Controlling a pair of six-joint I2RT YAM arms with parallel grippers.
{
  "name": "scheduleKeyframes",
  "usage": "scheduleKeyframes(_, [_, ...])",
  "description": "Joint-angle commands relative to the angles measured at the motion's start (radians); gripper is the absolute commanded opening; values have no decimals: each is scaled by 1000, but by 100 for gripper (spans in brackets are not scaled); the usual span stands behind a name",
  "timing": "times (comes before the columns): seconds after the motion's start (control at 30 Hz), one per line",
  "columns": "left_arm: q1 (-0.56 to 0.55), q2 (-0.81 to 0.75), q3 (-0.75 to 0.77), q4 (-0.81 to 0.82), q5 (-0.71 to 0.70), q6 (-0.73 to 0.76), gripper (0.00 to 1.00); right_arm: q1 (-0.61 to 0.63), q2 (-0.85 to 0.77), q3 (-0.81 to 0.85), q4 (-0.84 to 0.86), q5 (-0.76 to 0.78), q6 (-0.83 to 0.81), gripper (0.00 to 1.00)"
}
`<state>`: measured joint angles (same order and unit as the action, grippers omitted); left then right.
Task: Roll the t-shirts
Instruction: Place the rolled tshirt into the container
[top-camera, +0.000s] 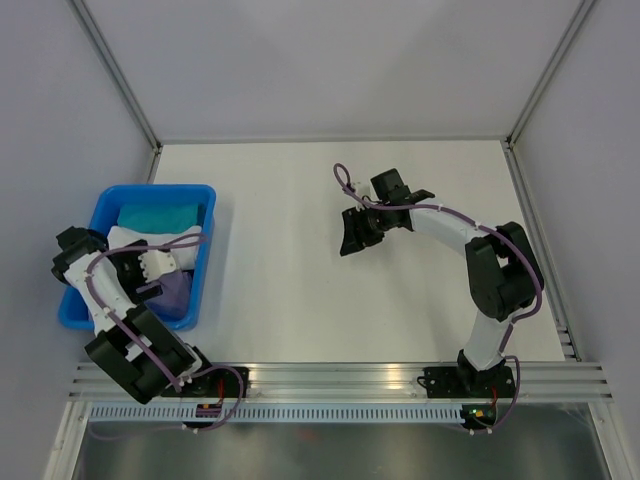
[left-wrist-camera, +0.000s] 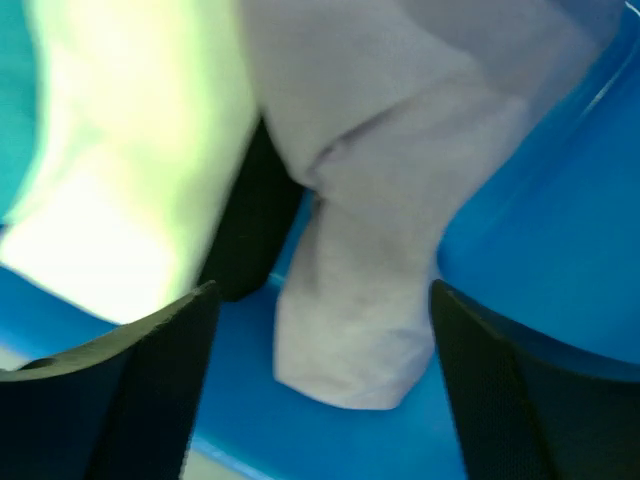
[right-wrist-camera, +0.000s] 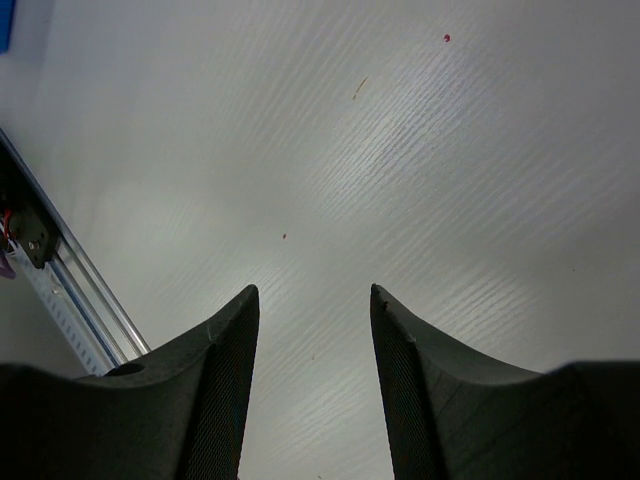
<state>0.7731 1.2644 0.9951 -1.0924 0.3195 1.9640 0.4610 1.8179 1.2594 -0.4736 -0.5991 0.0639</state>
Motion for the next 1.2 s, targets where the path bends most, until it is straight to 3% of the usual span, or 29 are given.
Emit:
scheduleKeyframes(0.0, [2, -33, 114, -64, 146, 287, 86, 5, -9, 34, 64, -42, -24, 55])
scheduleKeyframes(0.07, [2, -46, 140, -67, 173, 52, 77, 5, -25, 32, 93, -47, -7, 54])
scheduleKeyframes(0.1, [0, -68, 155, -72, 194, -23, 64, 5, -28, 32, 130, -50, 14, 54])
scheduleKeyframes(0.13, [-1, -79, 161, -83, 210, -175, 57, 5, -34, 32, 147, -51, 28, 54])
scheduleKeyframes(0.2, [-17, -89, 175, -90, 239, -340, 41, 5, -35, 37, 199, -56, 69, 53])
scheduleKeyframes(0.23, [-49, -95, 169, -90, 239, -496, 38, 5, -28, 41, 213, -56, 83, 52])
scheduleKeyframes(0.3, [-128, -102, 114, -80, 207, -629, 30, 5, -14, 63, 240, -67, 126, 50])
scheduleKeyframes(0.43, [-293, -155, -44, 118, 161, -1087, 33, 7, 23, 112, 242, -77, 175, 45])
scheduleKeyframes(0.53, [-376, -155, -79, 284, 104, -1314, 38, 13, 32, 138, 230, -71, 195, 43])
scheduleKeyframes(0.63, [-377, -111, -24, 336, -3, -1450, 31, 16, 44, 182, 196, -84, 211, 42])
scheduleKeyframes(0.83, [-377, -112, -12, 365, -167, -1490, 25, 47, 46, 213, 159, -51, 215, 39])
scheduleKeyframes(0.97, [-374, -91, -65, 475, -380, -1485, 17, 59, 31, 209, 144, -48, 205, 38])
scheduleKeyframes(1.1, [-374, -53, -111, 545, -408, -1488, 3, 61, 15, 204, 98, -38, 146, 38])
scheduleKeyframes(1.17, [-368, 18, -118, 557, -401, -1490, 2, 62, 11, 196, 89, -39, 133, 38])
